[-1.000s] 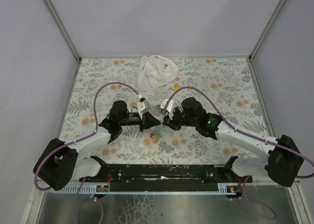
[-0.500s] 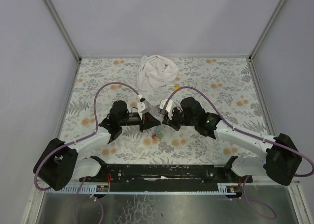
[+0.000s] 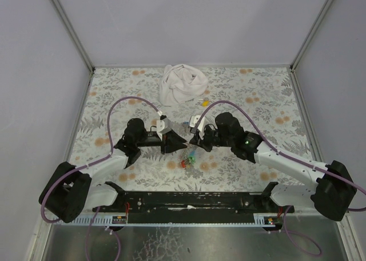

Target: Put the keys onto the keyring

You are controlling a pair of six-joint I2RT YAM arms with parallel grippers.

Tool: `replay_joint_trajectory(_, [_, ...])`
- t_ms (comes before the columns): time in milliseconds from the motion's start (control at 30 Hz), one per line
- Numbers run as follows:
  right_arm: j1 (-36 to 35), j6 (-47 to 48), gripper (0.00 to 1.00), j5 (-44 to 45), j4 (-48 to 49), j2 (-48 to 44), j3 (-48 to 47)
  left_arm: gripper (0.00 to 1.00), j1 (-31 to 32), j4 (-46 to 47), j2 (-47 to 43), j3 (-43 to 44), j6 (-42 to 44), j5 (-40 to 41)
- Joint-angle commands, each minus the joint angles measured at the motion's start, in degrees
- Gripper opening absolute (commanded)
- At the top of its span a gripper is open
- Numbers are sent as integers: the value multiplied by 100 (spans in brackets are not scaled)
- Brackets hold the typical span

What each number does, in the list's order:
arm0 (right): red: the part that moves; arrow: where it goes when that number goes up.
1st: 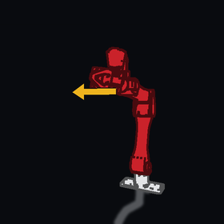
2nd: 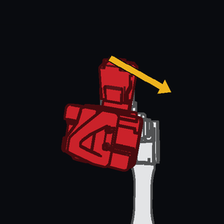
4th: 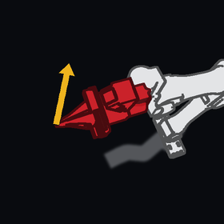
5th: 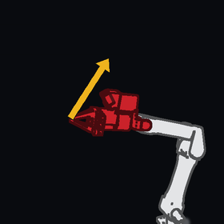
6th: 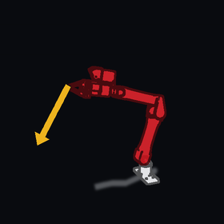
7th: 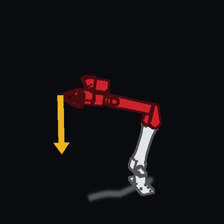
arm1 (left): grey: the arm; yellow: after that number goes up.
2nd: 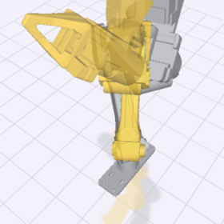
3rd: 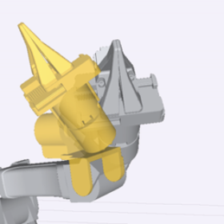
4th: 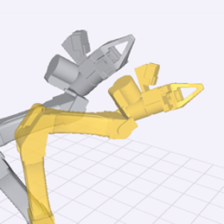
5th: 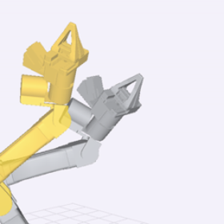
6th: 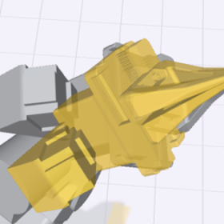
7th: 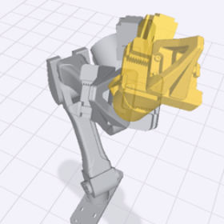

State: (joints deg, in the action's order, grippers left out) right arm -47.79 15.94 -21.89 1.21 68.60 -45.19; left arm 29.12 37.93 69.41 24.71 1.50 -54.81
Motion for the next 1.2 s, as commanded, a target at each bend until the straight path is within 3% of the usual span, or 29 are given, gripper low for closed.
replay_joint_trajectory(0, [56, 70, 0, -334, 477, -165, -43, 26, -67, 671, -75, -144, -211, -162])
replay_joint_trajectory(300, [60, 93, 0, -553, 480, -16, -6, 26, -258, 1289, -47, -326, -634, -104])
replay_joint_trajectory(700, [61, 57, 0, -494, 605, -35, 91, 26, -274, 1345, 233, -224, -739, -573])
replay_joint_trajectory(933, [60, 11, 0, -497, 684, -39, 116, 26, -264, 1298, 339, -222, -730, -436])
replay_joint_trajectory(1167, [59, 10, 0, -544, 664, -18, 107, 20, -232, 1590, 470, -213, -942, -435])
